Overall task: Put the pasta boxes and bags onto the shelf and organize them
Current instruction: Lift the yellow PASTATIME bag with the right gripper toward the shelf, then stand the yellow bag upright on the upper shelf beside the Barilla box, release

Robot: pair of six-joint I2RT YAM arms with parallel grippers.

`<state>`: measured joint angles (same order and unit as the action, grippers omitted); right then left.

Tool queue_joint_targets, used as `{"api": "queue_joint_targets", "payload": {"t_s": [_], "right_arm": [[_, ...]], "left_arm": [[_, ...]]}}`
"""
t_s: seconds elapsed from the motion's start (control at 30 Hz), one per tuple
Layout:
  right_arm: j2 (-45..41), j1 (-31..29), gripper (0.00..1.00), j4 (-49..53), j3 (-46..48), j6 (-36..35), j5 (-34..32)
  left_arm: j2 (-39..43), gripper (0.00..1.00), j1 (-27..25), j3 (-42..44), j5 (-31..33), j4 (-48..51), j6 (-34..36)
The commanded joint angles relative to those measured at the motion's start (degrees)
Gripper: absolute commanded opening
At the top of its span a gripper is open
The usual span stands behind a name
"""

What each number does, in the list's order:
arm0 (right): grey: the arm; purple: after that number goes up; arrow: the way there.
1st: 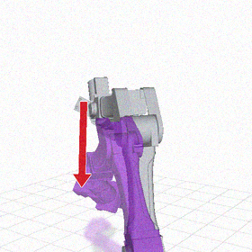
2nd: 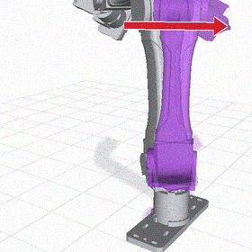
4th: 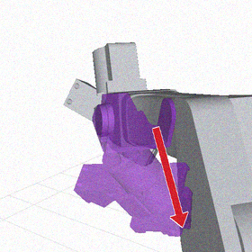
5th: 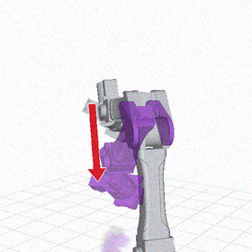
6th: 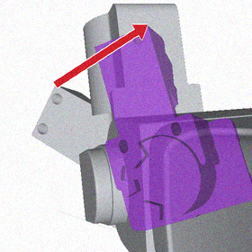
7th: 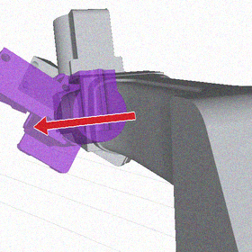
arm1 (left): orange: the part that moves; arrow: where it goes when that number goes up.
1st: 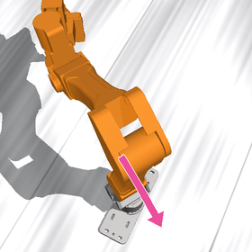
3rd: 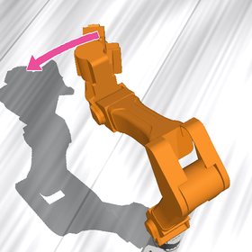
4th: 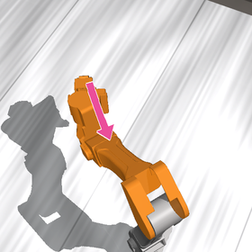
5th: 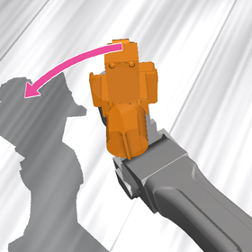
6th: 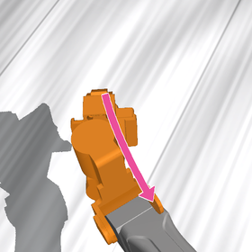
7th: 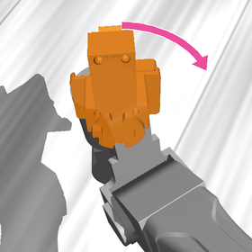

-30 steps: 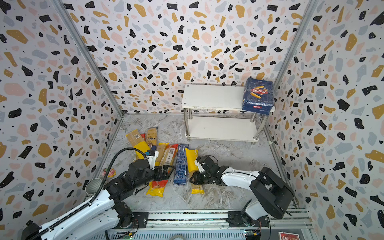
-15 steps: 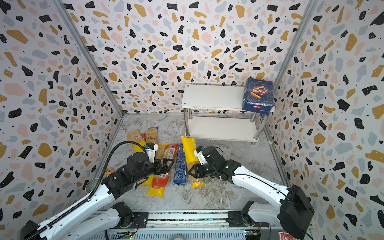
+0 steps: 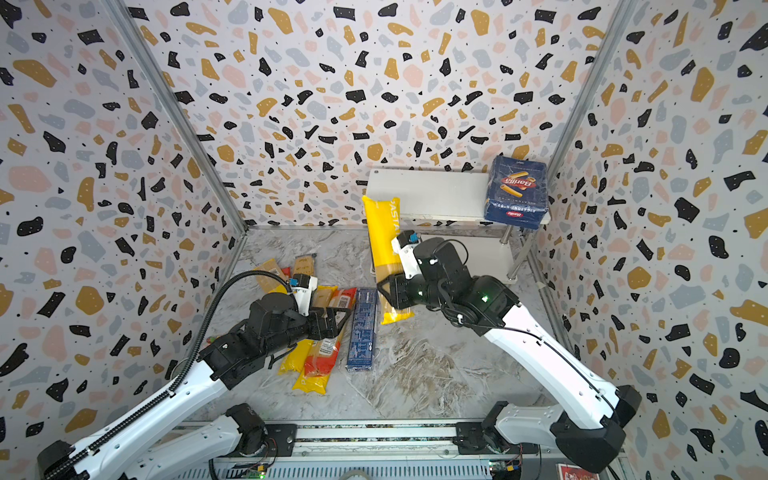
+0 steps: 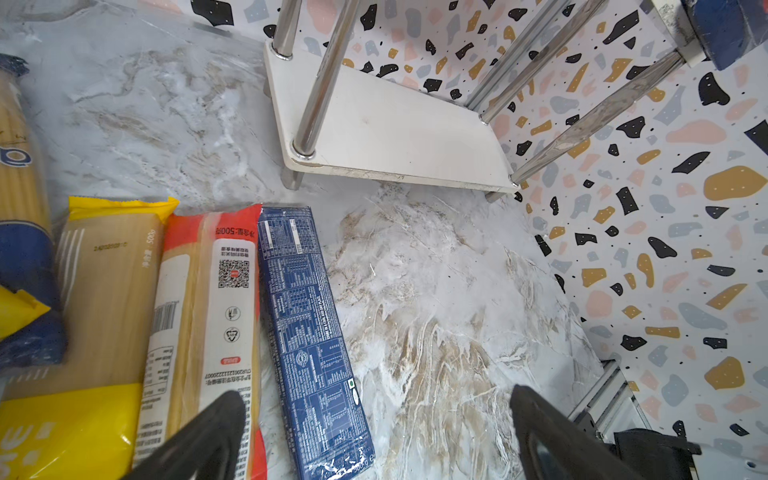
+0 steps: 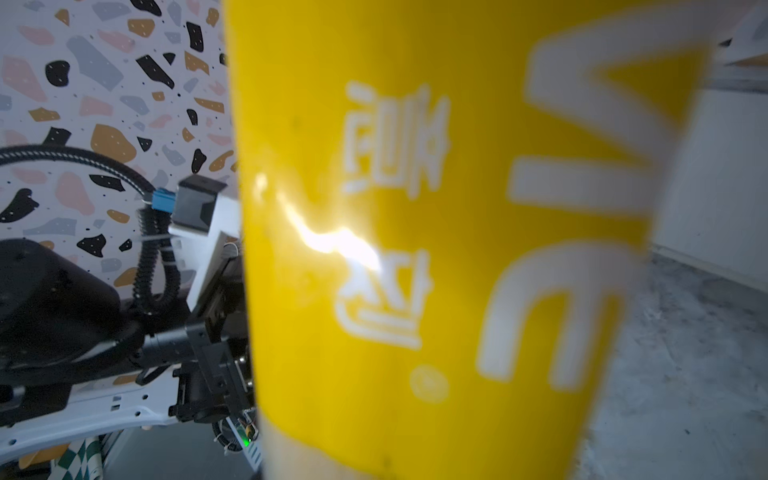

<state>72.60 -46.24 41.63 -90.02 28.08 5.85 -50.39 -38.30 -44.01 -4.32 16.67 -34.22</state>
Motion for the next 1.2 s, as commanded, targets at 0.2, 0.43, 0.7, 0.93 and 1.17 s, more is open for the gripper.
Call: {"api": "queue_joint_targets", "payload": {"t_s": [0.2, 0.43, 0.7, 0.93, 1.17], "right_arm": [[14.3, 9.5, 0.17, 5.5, -31.6, -9.5, -9.4], [28.5, 21.6, 0.18, 9.8, -52.5, -11.9, -6.4], [33.0, 30.2, 0.18, 6.3, -53.1, -12.7, -2.5], [33.9, 32.3, 0.20, 7.1, -52.2, -13.6, -3.6], [33.0, 32.9, 0.22, 7.4, -49.3, -13.9, -8.5]], "left_arm": [[-1.7, 1.00, 0.2, -2.7, -3.9, -3.1, 1.1], [-3.6, 1.00, 0.2, -2.1, -6.4, -7.0, -0.1], [-5.0, 1.00, 0.3, -1.3, -7.2, -9.2, -1.0], [-6.4, 1.00, 0.2, -0.3, -7.3, -11.0, -2.0], [-7.7, 0.99, 0.2, -0.5, -7.4, -11.3, -2.2]]}}
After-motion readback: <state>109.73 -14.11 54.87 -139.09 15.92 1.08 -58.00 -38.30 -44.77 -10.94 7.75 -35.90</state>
